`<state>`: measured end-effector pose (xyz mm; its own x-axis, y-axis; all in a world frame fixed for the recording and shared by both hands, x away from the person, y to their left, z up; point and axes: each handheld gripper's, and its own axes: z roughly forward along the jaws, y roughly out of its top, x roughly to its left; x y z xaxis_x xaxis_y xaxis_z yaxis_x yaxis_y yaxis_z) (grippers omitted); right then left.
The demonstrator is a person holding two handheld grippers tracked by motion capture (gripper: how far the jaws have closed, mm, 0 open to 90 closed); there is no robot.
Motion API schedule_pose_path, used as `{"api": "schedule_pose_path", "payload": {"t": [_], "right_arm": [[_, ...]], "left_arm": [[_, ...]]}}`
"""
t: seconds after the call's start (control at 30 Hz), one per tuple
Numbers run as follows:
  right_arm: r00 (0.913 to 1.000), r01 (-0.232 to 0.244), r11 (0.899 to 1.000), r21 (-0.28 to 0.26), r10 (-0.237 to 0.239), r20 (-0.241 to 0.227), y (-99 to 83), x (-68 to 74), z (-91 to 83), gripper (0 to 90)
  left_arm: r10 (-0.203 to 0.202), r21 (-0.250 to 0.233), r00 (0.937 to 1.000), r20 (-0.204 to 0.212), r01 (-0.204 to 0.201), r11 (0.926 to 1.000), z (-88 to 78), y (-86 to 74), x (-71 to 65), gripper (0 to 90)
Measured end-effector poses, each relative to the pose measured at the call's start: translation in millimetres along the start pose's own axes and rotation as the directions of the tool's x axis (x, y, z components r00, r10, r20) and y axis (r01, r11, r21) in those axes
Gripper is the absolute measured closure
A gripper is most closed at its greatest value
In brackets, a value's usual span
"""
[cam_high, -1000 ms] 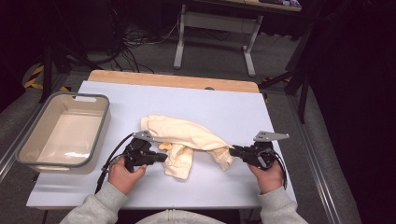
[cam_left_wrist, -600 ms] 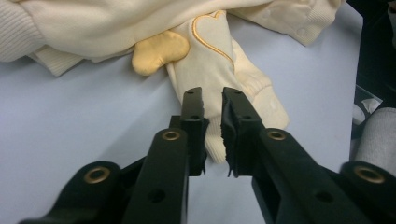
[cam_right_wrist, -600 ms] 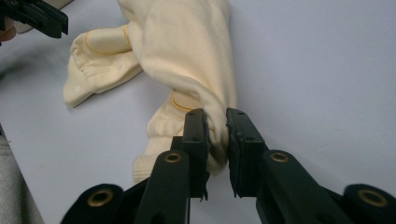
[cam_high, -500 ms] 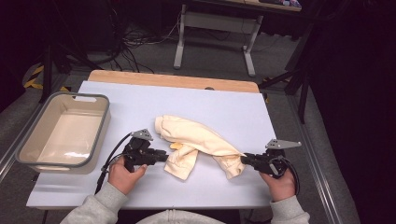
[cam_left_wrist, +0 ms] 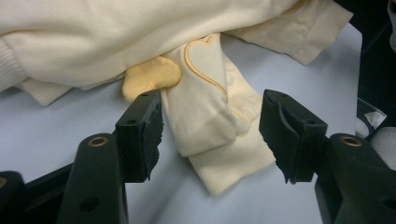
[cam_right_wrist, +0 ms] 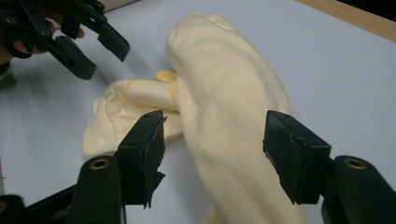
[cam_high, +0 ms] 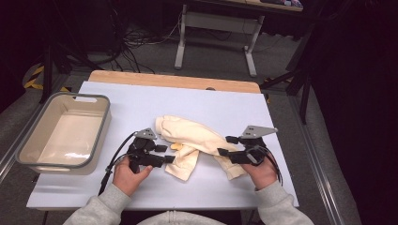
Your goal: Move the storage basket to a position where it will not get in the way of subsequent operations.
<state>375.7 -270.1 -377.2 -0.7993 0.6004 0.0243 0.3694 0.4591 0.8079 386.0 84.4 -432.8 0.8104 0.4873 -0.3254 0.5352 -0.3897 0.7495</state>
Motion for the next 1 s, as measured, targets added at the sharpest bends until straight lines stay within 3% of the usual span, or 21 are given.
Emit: {"api": "schedule_pose_path", "payload": {"t": [0.1,0.2,0.37,0.47,0.5,0.53,0.67,0.7,0.73,0.87,0.93,1.0], "right_arm": [[0.9989,0.035,0.999,0.006,-0.034,-0.032,15.0,9.6,17.7,38.8],[0.9971,0.06,0.998,0.016,-0.059,-0.047,24.6,14.6,31.0,38.8],[0.995,0.071,0.997,0.036,-0.068,-0.074,35.3,15.4,51.1,39.3],[0.9944,0.069,0.997,0.042,-0.065,-0.084,38.1,14.4,58.4,39.7],[0.9944,0.07,0.997,0.043,-0.066,-0.083,38.6,14.3,59.8,39.9],[0.9943,0.071,0.996,0.045,-0.067,-0.082,39.3,14.0,61.7,40.1],[0.9944,0.07,0.996,0.048,-0.066,-0.083,42.0,12.9,67.8,40.7],[0.9943,0.072,0.996,0.052,-0.067,-0.083,43.1,12.8,70.1,41.0],[0.9932,0.082,0.995,0.058,-0.076,-0.088,45.8,13.2,76.8,41.0],[0.9879,0.1,0.993,0.055,-0.093,-0.125,49.9,14.9,90.3,39.1],[0.9869,0.107,0.992,0.058,-0.099,-0.127,50.8,15.7,93.2,38.6],[0.983,0.145,0.986,0.082,-0.134,-0.126,54.0,18.6,106.0,38.4]], "left_arm": [[0.005,0.01,0.9999,0.012,-0.005,0.9999,4.3,1.2,-2.3,40.0],[0.002,0.017,1.0,0.005,-0.002,0.9999,10.6,2.8,-4.2,33.4],[0.012,0.041,0.9993,-0.036,-0.011,0.9991,24.7,4.4,-7.7,22.4],[-0.001,0.036,1.0,-0.009,0.002,0.9993,28.4,4.4,-7.7,18.9],[0.008,0.036,0.9997,0.021,-0.008,0.9993,30.3,4.5,-7.8,16.1],[0.012,0.038,0.9999,0.009,-0.012,0.9992,31.8,4.5,-9.0,16.3],[0.036,0.073,0.9992,-0.016,-0.035,0.9968,35.7,4.4,-10.9,35.6],[0.039,0.076,0.9991,-0.016,-0.037,0.9964,36.8,3.6,-12.8,35.6],[0.058,0.091,0.9981,-0.021,-0.056,0.9943,36.7,3.2,-14.3,51.3],[0.058,0.097,0.998,-0.025,-0.055,0.9937,34.0,1.9,-14.3,73.0],[0.064,0.106,0.9976,-0.026,-0.061,0.9925,33.2,1.6,-14.3,79.9],[0.069,0.105,0.9974,-0.022,-0.066,0.9922,31.3,0.4,-17.6,83.1]]}}
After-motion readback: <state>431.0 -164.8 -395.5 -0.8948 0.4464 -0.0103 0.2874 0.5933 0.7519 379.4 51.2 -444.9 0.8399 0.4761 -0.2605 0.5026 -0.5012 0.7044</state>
